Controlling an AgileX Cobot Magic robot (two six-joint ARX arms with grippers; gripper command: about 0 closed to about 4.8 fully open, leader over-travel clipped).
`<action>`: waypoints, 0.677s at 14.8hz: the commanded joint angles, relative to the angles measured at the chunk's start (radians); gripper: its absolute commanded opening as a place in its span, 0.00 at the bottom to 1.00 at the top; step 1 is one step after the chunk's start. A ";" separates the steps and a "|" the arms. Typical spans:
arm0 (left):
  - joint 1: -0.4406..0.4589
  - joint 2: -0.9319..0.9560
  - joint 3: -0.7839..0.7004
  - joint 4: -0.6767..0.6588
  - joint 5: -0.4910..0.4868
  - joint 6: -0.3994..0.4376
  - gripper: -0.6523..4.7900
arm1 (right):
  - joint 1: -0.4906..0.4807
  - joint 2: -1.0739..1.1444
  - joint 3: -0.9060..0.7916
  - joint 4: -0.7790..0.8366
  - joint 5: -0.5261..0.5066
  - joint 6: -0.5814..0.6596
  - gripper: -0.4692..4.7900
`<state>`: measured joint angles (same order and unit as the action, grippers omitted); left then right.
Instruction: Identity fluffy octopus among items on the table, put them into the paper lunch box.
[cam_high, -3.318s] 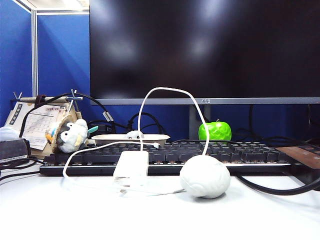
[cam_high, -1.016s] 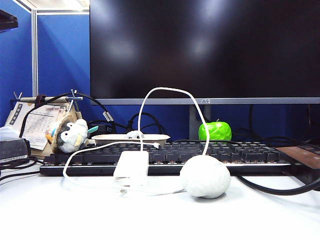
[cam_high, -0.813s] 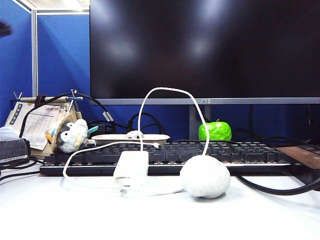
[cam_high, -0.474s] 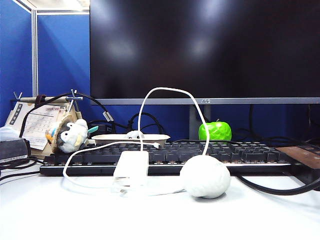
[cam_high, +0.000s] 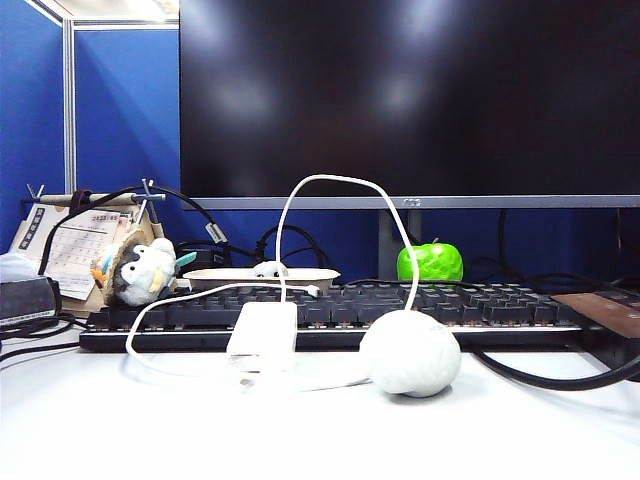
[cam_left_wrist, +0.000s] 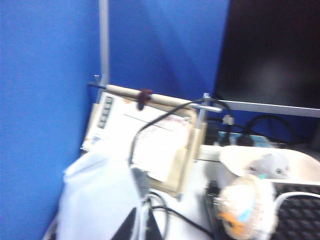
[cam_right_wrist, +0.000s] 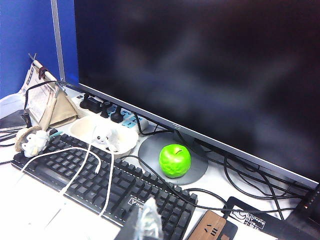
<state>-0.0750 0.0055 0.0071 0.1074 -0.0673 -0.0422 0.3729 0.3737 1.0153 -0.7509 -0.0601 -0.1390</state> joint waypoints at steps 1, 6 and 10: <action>0.063 -0.003 0.000 0.003 0.050 0.000 0.17 | -0.001 0.000 0.003 0.011 0.002 0.002 0.08; 0.085 -0.003 0.000 0.002 0.049 -0.002 0.17 | -0.001 0.000 0.003 0.011 0.002 0.002 0.08; 0.085 -0.003 0.000 0.002 0.049 -0.002 0.17 | -0.001 0.000 0.003 0.011 0.002 0.002 0.08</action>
<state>0.0082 0.0055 0.0071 0.1043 -0.0257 -0.0425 0.3729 0.3733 1.0153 -0.7509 -0.0601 -0.1390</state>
